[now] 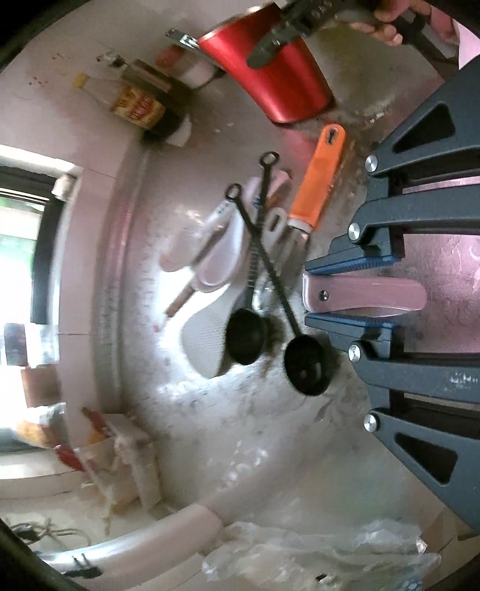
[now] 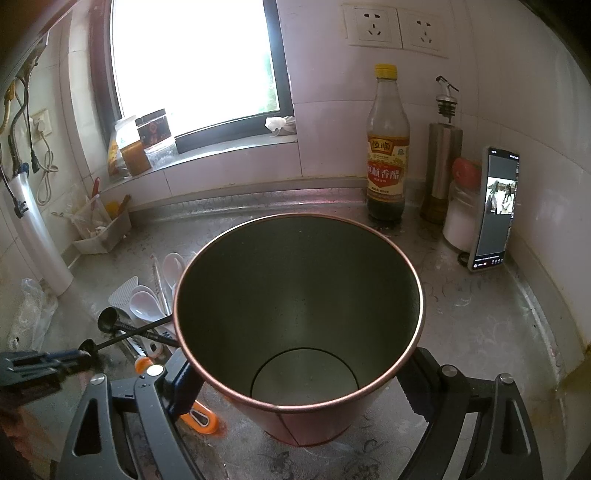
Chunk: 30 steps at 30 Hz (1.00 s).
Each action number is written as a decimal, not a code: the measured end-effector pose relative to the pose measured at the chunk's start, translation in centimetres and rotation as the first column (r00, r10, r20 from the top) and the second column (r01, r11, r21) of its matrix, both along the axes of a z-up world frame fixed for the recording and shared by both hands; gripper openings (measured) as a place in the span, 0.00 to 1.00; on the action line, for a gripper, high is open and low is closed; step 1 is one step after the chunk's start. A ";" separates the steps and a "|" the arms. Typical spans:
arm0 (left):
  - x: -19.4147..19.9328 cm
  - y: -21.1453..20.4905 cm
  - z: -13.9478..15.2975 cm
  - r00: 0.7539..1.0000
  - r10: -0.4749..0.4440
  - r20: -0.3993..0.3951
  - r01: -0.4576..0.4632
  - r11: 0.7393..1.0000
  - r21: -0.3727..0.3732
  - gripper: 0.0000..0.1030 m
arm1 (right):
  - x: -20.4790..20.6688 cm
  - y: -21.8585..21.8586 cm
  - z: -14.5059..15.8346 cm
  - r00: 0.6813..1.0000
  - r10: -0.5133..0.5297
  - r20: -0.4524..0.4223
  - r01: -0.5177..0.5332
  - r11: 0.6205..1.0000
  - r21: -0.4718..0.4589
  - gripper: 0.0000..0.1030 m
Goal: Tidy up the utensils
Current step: 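Carry the pink spatula over the red holder and open the left gripper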
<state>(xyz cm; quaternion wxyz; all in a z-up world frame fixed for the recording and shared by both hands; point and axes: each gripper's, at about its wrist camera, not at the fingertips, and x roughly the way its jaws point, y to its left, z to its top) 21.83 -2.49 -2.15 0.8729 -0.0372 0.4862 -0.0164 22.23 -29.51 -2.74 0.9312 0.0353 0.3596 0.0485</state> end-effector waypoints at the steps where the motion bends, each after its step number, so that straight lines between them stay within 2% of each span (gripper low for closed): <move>1: -0.1 0.2 0.4 1.000 0.001 0.011 -0.001 1.000 -0.001 0.21 | 0.0 0.0 0.0 1.000 0.000 0.000 0.000 1.000 0.000 0.88; 11: -0.7 0.4 2.6 0.997 -0.004 0.083 0.005 1.000 -0.003 0.21 | 0.0 0.0 0.0 1.000 0.001 0.000 -0.001 1.000 -0.002 0.88; 14: -1.0 0.1 3.8 0.994 -0.014 0.112 0.015 1.000 -0.002 0.21 | 0.0 0.0 -0.1 1.000 0.002 0.000 -0.002 1.000 -0.005 0.88; 18: -1.0 -0.5 6.7 0.983 -0.047 0.177 0.051 0.998 -0.021 0.21 | -0.1 0.1 -0.1 1.000 0.003 0.000 -0.003 1.000 -0.006 0.88; 23: -0.1 -2.3 11.5 0.951 -0.121 0.284 0.142 0.988 -0.056 0.21 | -0.2 0.2 -0.1 1.000 0.004 0.000 -0.004 1.000 -0.011 0.88; 25: 0.5 -3.8 13.5 0.927 -0.174 0.333 0.206 0.976 -0.064 0.21 | -0.2 0.3 -0.1 1.000 0.005 -0.001 -0.005 1.000 -0.013 0.88; 30: 1.4 -7.3 16.5 0.872 -0.279 0.401 0.330 0.942 -0.063 0.21 | -0.3 0.3 0.0 1.000 0.007 -0.004 -0.007 1.000 -0.016 0.88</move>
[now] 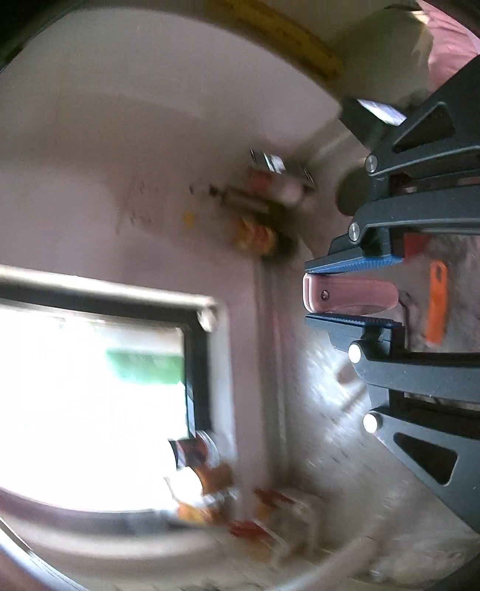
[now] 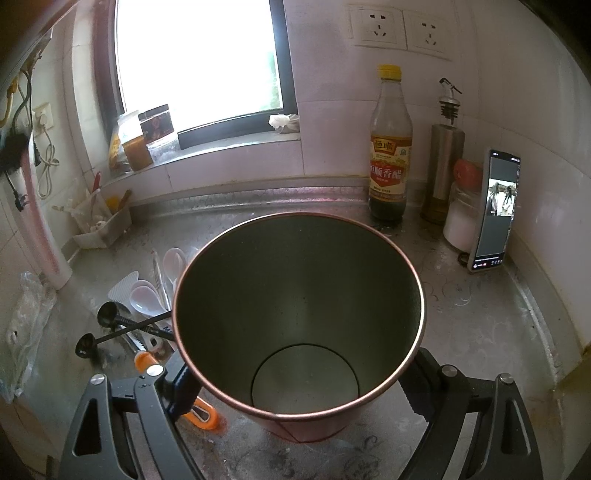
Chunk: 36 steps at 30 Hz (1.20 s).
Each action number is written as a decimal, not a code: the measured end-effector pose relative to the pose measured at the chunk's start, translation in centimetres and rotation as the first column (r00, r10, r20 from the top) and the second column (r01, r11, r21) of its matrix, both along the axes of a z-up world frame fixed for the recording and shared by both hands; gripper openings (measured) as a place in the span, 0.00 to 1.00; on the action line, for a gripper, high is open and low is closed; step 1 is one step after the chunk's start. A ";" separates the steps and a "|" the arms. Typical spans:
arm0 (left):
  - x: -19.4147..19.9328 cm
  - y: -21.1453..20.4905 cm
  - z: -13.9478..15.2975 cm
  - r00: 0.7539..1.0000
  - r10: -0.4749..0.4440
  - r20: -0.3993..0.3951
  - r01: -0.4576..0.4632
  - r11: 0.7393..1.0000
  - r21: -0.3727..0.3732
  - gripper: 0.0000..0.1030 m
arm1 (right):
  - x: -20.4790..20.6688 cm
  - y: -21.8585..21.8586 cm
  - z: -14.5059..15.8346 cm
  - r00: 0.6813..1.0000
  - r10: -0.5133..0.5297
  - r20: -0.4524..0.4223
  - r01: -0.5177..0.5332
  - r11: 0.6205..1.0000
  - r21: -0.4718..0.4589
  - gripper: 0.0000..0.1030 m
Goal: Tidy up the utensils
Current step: 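Carry the pink spatula over the red holder and open the left gripper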
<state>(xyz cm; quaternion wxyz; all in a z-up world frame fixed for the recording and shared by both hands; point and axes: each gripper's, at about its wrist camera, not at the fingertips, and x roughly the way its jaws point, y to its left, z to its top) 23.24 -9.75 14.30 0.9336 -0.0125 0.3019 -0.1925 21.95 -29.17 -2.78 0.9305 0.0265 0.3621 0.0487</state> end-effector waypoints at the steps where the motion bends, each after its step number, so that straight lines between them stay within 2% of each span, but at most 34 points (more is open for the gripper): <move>1: 0.2 -0.8 0.6 1.000 -0.026 0.014 0.026 1.000 -0.002 0.21 | 0.0 0.0 0.0 1.000 0.000 0.000 0.000 1.000 -0.001 0.88; 7: 1.0 -4.9 2.3 0.987 -0.148 0.059 0.149 0.989 -0.018 0.21 | -0.1 0.3 0.1 1.000 0.004 -0.004 -0.004 1.000 -0.010 0.88; 13: 1.9 -7.0 2.2 0.973 -0.225 0.051 0.228 0.972 -0.059 0.21 | 0.0 0.4 0.1 1.000 0.007 -0.008 -0.007 1.000 -0.019 0.88; 17: 2.2 -8.2 1.3 0.964 -0.262 0.042 0.265 0.963 -0.058 0.21 | 0.0 0.6 0.1 1.000 0.014 -0.012 -0.014 0.999 -0.030 0.88; 26: 3.6 -8.4 -4.1 0.956 -0.263 -0.131 0.250 0.962 -0.113 0.21 | 0.2 0.5 0.0 1.000 0.010 -0.016 -0.011 0.999 -0.048 0.88; 36: 4.4 -7.8 -6.9 0.928 -0.254 -0.274 0.210 0.961 -0.178 0.21 | 0.2 0.7 0.0 1.000 0.010 -0.016 -0.011 0.998 -0.063 0.88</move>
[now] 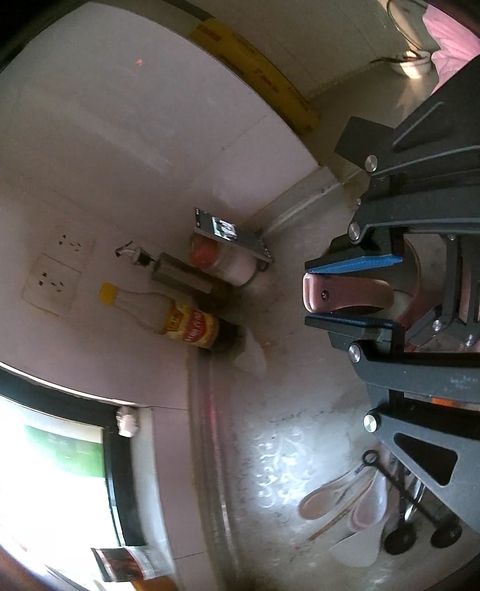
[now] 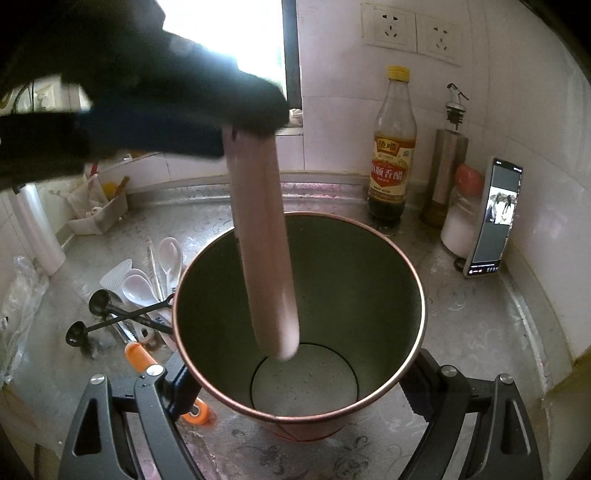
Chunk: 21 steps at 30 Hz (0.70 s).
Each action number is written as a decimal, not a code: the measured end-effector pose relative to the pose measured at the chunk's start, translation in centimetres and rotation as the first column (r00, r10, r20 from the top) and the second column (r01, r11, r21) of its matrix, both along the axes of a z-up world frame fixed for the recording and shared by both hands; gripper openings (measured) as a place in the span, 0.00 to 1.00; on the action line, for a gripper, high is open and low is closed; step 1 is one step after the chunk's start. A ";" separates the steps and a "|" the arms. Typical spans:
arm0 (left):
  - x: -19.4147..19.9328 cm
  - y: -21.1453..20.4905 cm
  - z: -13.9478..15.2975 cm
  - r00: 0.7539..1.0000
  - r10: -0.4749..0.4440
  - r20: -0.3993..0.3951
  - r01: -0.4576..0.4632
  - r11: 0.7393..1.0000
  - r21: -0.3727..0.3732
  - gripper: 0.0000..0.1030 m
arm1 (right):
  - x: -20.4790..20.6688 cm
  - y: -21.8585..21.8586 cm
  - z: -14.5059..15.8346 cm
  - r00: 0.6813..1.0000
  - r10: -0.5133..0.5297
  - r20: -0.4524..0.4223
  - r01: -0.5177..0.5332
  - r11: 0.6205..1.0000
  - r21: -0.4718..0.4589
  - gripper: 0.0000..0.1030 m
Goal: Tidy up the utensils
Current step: 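Carry the pink spatula over the red holder and open the left gripper, then move the left tool back to the black measuring spoons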
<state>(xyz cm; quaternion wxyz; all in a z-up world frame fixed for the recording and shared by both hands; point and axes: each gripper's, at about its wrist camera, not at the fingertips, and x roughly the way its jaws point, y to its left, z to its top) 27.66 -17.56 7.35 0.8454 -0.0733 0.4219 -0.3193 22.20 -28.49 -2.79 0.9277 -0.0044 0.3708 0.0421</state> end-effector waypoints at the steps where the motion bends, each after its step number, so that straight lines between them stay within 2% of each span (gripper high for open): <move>1: 0.1 0.1 -0.1 1.000 0.001 -0.012 -0.002 1.000 -0.009 0.21 | 0.0 0.0 0.0 1.000 0.000 0.000 0.000 1.000 0.000 0.88; 8: 0.7 0.7 -0.3 0.997 0.012 -0.074 -0.016 0.998 -0.054 0.22 | 0.0 0.1 0.0 1.000 0.000 0.001 0.000 1.000 -0.006 0.88; 18: 0.6 1.9 0.3 0.997 0.042 -0.069 -0.046 0.997 -0.062 0.23 | 0.0 0.2 0.1 1.000 -0.002 0.000 0.002 1.000 -0.010 0.88; 19: 0.5 2.3 0.6 0.997 0.057 -0.058 -0.060 0.997 -0.056 0.24 | -0.1 0.2 0.1 1.000 -0.003 0.000 0.003 1.000 -0.011 0.88; 21: 0.5 2.9 1.1 0.996 0.084 -0.039 -0.085 0.995 -0.046 0.34 | 0.0 0.2 0.1 1.000 -0.004 0.000 0.004 1.000 -0.010 0.88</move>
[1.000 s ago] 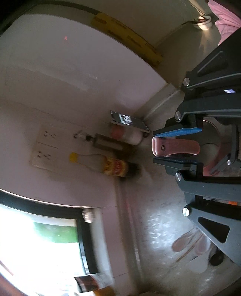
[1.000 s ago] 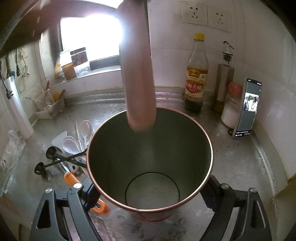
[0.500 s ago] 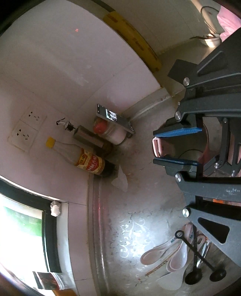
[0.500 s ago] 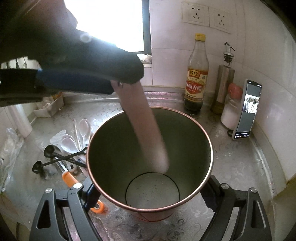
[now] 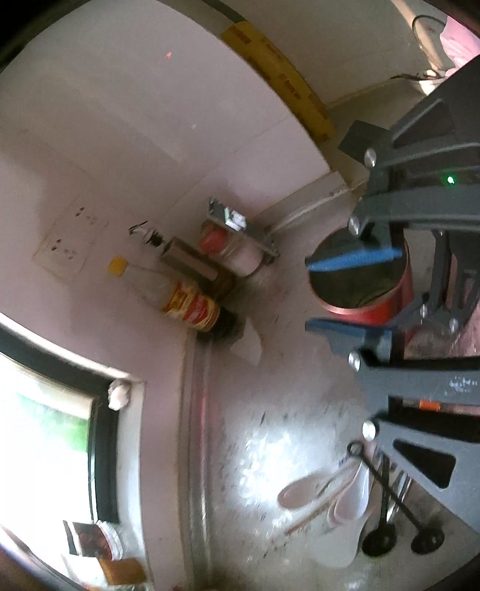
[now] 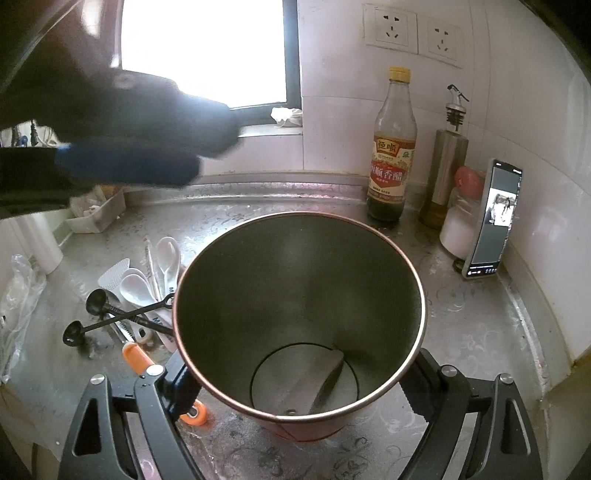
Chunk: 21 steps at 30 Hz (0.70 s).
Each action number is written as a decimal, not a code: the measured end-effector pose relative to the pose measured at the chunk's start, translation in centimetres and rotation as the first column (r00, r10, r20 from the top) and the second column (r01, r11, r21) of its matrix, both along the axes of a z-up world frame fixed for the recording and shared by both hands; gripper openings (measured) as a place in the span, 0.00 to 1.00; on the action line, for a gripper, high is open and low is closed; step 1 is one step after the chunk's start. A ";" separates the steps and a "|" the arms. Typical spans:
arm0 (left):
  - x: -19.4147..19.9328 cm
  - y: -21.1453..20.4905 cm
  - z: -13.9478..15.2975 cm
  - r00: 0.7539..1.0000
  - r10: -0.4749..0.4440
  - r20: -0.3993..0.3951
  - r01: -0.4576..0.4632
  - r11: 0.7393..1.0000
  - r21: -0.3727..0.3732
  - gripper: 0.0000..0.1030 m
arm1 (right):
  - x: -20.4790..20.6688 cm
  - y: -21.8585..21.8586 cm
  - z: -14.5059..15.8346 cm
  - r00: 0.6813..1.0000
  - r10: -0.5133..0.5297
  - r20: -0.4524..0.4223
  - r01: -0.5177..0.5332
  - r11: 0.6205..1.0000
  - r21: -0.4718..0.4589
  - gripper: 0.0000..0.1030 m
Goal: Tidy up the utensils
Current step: 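Move the left tool back to the black measuring spoons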
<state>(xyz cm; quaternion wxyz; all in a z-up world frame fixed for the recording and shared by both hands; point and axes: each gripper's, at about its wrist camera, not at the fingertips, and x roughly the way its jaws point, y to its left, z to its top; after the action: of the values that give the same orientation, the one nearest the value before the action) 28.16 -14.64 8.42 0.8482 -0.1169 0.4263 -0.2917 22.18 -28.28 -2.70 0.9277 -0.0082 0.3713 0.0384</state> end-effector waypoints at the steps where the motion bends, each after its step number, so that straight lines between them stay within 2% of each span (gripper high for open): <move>1: -0.1 0.6 0.3 1.000 0.020 0.015 -0.020 1.000 0.007 0.37 | 0.0 0.0 0.0 1.000 0.000 0.000 0.000 1.000 -0.001 0.88; 3: -0.2 1.9 0.9 0.997 0.059 0.041 -0.060 0.998 0.020 0.38 | 0.0 0.1 0.0 1.000 -0.001 -0.001 0.001 1.000 -0.002 0.88; 6: -0.2 3.8 1.3 0.990 0.126 0.065 -0.128 0.991 0.037 0.48 | 0.0 0.1 0.0 1.000 -0.003 -0.001 0.003 1.000 -0.002 0.88; 7: -0.3 4.9 1.4 0.984 0.161 0.076 -0.165 0.985 0.049 0.52 | 0.0 0.0 0.0 1.000 -0.005 -0.001 0.005 1.000 0.000 0.88; 10: -0.5 7.5 1.4 0.965 0.245 0.092 -0.253 0.964 0.082 0.57 | -0.1 -0.2 0.1 1.000 -0.018 0.000 0.018 1.000 0.006 0.88; 12: -0.7 9.1 1.2 0.950 0.296 0.098 -0.305 0.947 0.101 0.65 | -0.2 -0.2 0.1 1.000 -0.025 0.000 0.025 1.000 0.004 0.88; 14: -1.0 11.3 1.0 0.926 0.363 0.107 -0.375 0.919 0.119 0.73 | -0.2 -0.2 0.1 1.000 -0.031 0.000 0.031 1.000 0.002 0.88; 16: -1.4 13.7 0.7 0.893 0.436 0.107 -0.448 0.884 0.133 0.75 | -0.3 -0.1 0.1 0.999 -0.037 0.000 0.037 0.999 0.000 0.88; 21: -2.9 19.0 -0.2 0.794 0.595 0.127 -0.608 0.775 0.172 0.84 | -0.5 0.0 0.1 0.999 -0.054 0.000 0.054 0.999 0.001 0.88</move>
<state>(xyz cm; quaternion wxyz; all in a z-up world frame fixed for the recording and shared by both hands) 25.25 4.35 8.26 0.9177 -0.1500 0.3661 0.0361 21.63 -28.30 -2.60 0.9284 0.0022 0.3713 0.0132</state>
